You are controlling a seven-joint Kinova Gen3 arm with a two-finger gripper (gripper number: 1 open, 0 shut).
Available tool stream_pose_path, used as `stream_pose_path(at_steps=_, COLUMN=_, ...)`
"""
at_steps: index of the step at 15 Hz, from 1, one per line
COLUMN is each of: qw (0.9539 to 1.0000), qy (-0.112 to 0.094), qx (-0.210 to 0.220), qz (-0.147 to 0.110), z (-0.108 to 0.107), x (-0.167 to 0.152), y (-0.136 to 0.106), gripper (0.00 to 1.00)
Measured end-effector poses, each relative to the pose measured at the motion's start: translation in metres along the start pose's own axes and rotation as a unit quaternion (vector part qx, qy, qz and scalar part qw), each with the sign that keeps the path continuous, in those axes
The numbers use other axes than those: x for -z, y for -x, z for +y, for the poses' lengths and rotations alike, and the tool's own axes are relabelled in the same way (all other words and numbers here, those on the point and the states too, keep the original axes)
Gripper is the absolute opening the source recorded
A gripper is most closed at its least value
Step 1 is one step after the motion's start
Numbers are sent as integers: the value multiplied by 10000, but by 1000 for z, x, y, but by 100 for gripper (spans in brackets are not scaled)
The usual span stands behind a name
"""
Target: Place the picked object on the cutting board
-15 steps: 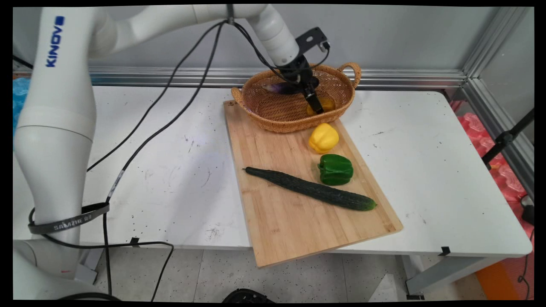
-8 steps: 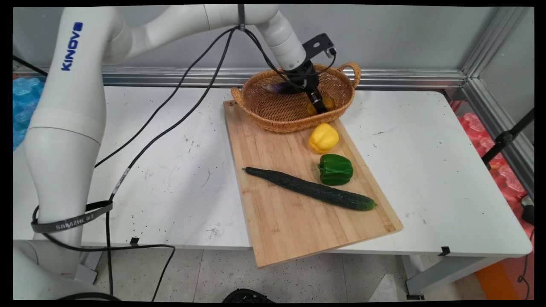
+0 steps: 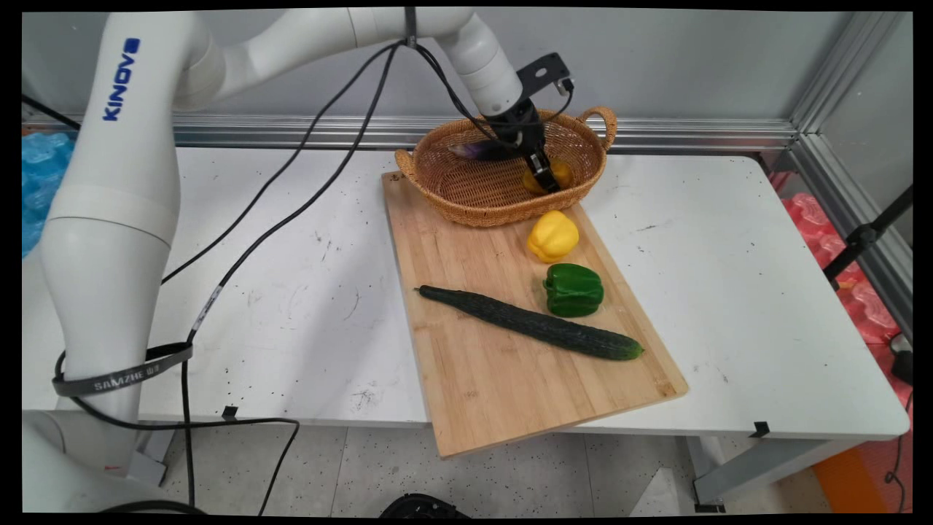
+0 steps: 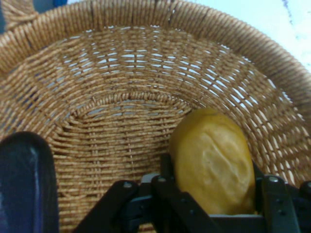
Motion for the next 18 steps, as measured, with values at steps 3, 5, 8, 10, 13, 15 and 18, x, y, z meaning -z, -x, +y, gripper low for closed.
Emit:
stream_pose_path(at_steps=3, qw=10000, qy=-50, qx=-66, qz=39, z=3, x=19, y=0, gripper=0)
stream_pose_path(at_steps=5, qw=9999, qy=-95, qx=-102, qz=74, z=6, x=34, y=-1, gripper=0)
stream_pose_path(at_steps=8, qw=9997, qy=-165, qx=-135, qz=133, z=13, x=60, y=-3, gripper=0)
stream_pose_path(at_steps=10, qw=9995, qy=-209, qx=-149, qz=171, z=21, x=83, y=-3, gripper=0)
stream_pose_path(at_steps=13, qw=9993, qy=-256, qx=-176, qz=207, z=35, x=119, y=2, gripper=0)
stream_pose_path(at_steps=15, qw=9993, qy=-250, qx=-204, qz=212, z=46, x=141, y=7, gripper=0)
stream_pose_path(at_steps=18, qw=9994, qy=-169, qx=-250, qz=191, z=66, x=173, y=18, gripper=0)
